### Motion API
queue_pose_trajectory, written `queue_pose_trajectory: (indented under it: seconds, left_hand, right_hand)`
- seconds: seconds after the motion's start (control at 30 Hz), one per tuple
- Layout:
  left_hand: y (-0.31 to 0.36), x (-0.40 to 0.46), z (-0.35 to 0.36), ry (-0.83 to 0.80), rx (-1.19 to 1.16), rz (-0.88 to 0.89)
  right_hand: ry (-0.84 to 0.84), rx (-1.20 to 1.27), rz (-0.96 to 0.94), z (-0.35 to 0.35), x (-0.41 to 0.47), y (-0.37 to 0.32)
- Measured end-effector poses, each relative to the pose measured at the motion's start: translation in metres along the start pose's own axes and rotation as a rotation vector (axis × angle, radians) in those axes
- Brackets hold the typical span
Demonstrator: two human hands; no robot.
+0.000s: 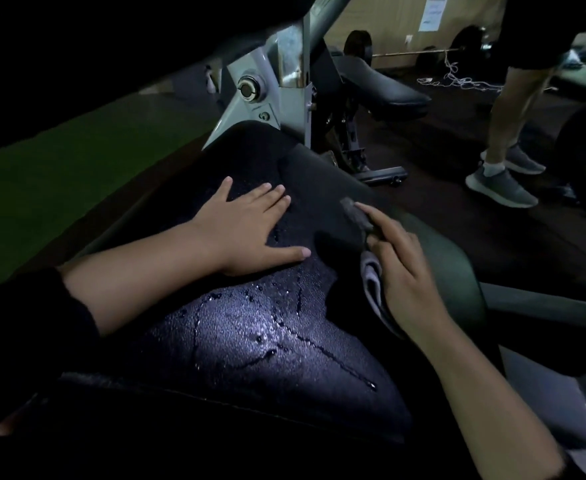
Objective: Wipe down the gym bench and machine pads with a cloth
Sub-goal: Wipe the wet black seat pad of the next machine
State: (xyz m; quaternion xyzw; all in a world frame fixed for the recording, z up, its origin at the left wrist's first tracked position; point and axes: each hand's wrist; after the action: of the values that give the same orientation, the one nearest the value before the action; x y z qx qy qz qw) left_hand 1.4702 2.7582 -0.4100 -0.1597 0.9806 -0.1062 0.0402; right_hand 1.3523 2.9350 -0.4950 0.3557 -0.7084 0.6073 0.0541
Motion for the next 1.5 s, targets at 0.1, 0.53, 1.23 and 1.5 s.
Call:
queue_pose_trajectory:
  seconds: [0.1,0.53,1.23,1.5]
  left_hand:
    - [0.008,-0.018,-0.002,-0.014,0.011,0.033]
    - [-0.015,-0.117,0.014,0.168,-0.053,0.027]
    - [-0.031,-0.132,0.028,0.338,-0.253,-0.047]
    - [-0.032,-0.133,0.03,0.36,-0.16,-0.043]
  right_hand:
    - [-0.062,-0.004,-0.043,-0.008,-0.036,-0.019]
    - [-0.091,-0.545,-0.305,0.003,-0.106,-0.042]
    - [-0.166,-0.609,-0.392,0.068,-0.08,-0.082]
    - [-0.312,-0.556,-0.579,0.007,-0.091,-0.045]
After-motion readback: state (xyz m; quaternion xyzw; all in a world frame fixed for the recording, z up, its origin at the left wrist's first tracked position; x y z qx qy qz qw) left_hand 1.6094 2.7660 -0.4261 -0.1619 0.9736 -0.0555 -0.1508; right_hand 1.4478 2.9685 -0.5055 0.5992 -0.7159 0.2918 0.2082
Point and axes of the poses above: each hand's wrist, its own x-axis towards the middle knuckle, its own z-axis out of the palm, y = z × x, and after that the axes turned 8 degrees about y, right-handed
